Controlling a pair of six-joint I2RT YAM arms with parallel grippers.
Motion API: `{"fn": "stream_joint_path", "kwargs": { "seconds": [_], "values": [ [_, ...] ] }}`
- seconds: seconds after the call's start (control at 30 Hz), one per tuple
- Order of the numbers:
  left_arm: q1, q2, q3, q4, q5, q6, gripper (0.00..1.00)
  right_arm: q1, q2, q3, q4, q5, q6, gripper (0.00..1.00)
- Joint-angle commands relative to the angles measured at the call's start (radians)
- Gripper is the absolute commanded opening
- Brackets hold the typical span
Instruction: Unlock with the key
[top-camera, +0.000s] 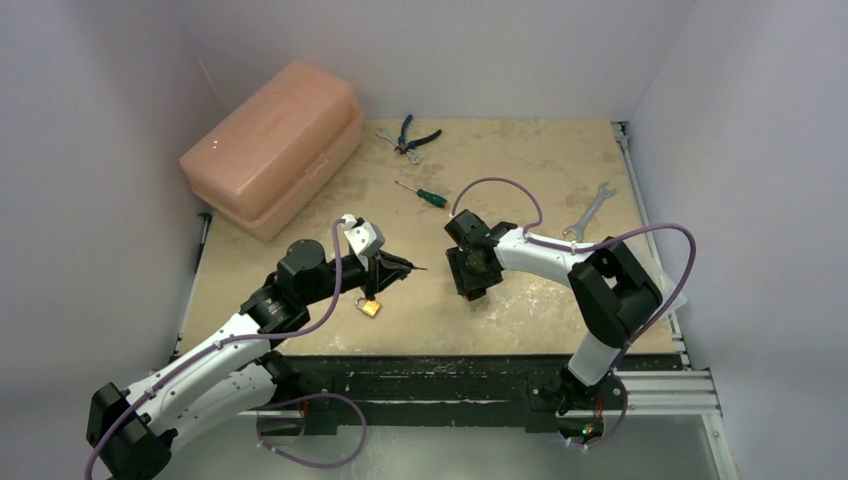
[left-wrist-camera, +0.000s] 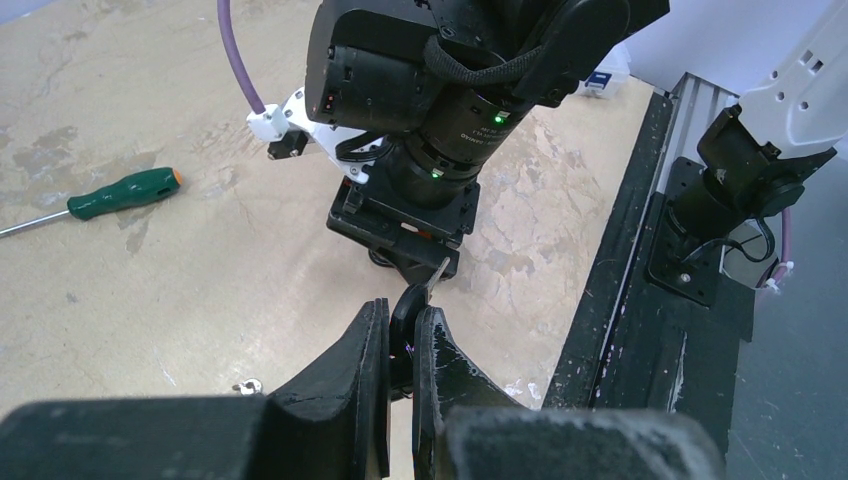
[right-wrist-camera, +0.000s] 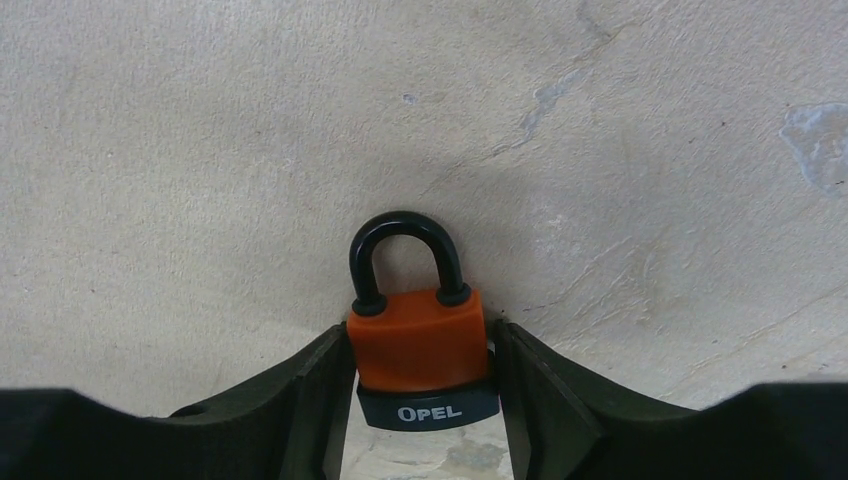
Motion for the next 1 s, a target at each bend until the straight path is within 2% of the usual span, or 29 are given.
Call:
{"fn": "stream_joint_path", "kwargs": {
  "seconds": [0.0, 0.17, 0.3, 0.4, 0.63, 0.7, 0.8, 0.83, 0.9, 0.97],
  "values": [
    [-0.005, 0.0, 0.045, 0.021, -0.004, 0.017, 0.0, -0.005, 0.013, -0.016, 0.011, -0.025, -0.015, 0.58],
    [-0.005, -0.002, 0.044, 0.022, -0.005, 0.019, 0.0, -0.005, 0.035, -0.016, 0.021, -0.03, -0.013, 0.59],
    [-0.005, -0.002, 0.044, 0.023, -0.004, 0.019, 0.0, -0.005, 0.05, -0.004, 0.019, -0.026, -0.011, 0.68],
    [-0.005, 0.0, 0.044, 0.023, -0.004, 0.019, 0.0, -0.005, 0.052, 0.001, 0.013, -0.025, -0.016, 0.71],
    [-0.005, 0.0, 0.042, 0.023, -0.002, 0.019, 0.0, -0.005, 0.061, -0.002, 0.026, -0.011, -0.005, 0.66],
    [-0.005, 0.0, 0.043, 0.023, -0.003, 0.019, 0.0, -0.006, 0.071, -0.002, 0.036, 0.0, -0.004, 0.56],
    [-0.005, 0.002, 0.042, 0.023, -0.009, 0.018, 0.0, -0.005, 0.091, 0.001, 0.038, 0.025, -0.002, 0.2],
    [-0.005, 0.003, 0.041, 0.023, -0.01, 0.018, 0.0, -0.005, 0.092, 0.0, 0.041, 0.026, -0.002, 0.11],
    [-0.005, 0.004, 0.041, 0.023, -0.012, 0.017, 0.0, -0.004, 0.082, -0.006, 0.051, 0.016, 0.001, 0.0],
    [-0.005, 0.003, 0.039, 0.027, -0.015, 0.017, 0.0, -0.005, 0.063, -0.015, 0.061, 0.0, 0.009, 0.0]
  ]
}}
